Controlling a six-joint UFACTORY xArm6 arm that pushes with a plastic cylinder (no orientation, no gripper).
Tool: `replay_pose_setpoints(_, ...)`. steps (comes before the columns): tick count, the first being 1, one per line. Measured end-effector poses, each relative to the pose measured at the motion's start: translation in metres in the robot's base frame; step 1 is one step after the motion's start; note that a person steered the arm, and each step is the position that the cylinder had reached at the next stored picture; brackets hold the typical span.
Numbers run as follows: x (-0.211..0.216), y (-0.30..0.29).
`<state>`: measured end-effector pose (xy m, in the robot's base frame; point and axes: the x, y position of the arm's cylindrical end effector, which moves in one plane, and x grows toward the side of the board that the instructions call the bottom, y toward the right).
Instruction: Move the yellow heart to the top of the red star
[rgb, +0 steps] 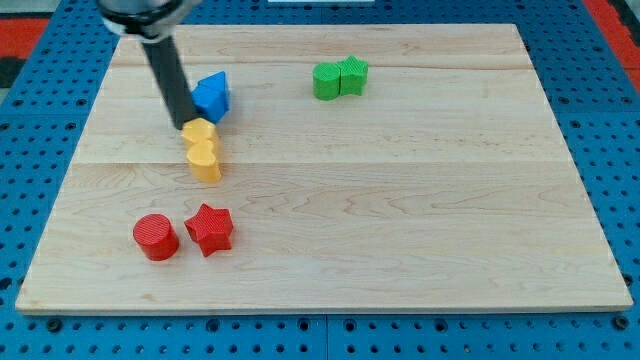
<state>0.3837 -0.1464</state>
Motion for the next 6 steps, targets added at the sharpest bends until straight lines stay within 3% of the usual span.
replay_pose_setpoints(2, 0.051, 0.054)
replay_pose_setpoints(4, 0.038, 0.017)
replay_pose_setpoints(6, 0.078, 0.015)
